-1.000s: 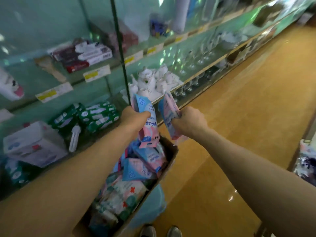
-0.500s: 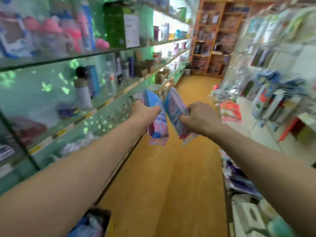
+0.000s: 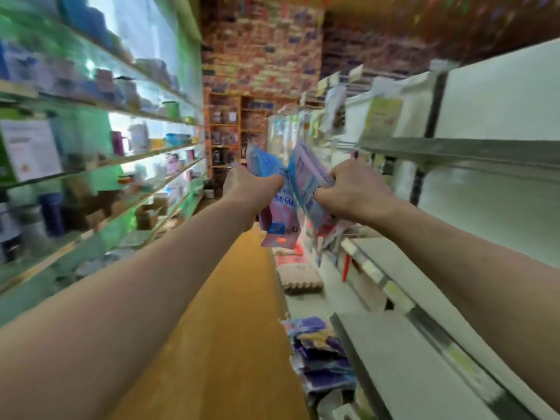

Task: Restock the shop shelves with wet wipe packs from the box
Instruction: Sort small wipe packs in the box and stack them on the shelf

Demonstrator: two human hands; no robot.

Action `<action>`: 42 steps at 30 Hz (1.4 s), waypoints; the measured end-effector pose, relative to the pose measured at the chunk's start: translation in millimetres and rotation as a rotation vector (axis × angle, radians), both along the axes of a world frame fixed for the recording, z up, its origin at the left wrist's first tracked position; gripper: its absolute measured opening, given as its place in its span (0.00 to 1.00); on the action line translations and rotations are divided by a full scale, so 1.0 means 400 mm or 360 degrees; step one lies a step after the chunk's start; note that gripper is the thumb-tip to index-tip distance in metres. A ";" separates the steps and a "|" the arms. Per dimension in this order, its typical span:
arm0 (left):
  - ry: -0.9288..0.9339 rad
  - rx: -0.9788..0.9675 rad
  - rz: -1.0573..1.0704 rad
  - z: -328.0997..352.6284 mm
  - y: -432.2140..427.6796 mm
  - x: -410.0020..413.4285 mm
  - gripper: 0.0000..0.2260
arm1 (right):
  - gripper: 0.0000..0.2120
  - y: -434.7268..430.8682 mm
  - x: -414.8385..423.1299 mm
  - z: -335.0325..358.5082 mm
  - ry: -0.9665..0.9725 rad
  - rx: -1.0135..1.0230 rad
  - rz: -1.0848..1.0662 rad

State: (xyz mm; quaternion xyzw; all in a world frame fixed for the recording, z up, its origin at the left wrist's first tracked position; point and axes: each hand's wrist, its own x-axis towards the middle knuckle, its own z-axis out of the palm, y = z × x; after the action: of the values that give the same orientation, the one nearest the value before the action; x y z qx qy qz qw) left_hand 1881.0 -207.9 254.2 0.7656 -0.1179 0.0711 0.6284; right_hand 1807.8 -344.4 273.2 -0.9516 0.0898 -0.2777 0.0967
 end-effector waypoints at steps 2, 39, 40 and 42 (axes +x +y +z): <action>-0.0072 -0.0010 -0.0084 0.046 -0.074 0.008 0.12 | 0.14 -0.058 -0.015 0.038 -0.0056 -0.0020 -0.0085; 0.0295 -0.0440 -0.2218 0.423 -0.915 -0.107 0.12 | 0.10 -0.522 -0.396 0.416 -0.0361 0.0409 -0.1637; 0.0348 -0.0421 -0.2297 0.424 -0.927 -0.117 0.11 | 0.11 -0.533 -0.411 0.417 -0.0361 0.0447 -0.1647; 0.0430 -0.0431 -0.2426 0.423 -0.953 -0.133 0.08 | 0.12 -0.562 -0.435 0.418 -0.0369 0.0530 -0.1656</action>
State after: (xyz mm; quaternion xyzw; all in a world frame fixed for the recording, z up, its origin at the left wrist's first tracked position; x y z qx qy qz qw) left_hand 1827.8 -589.0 423.5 0.3923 -0.5235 -0.4595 0.6008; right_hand 1633.9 -569.2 440.6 -0.7169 0.5790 -0.3737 0.1052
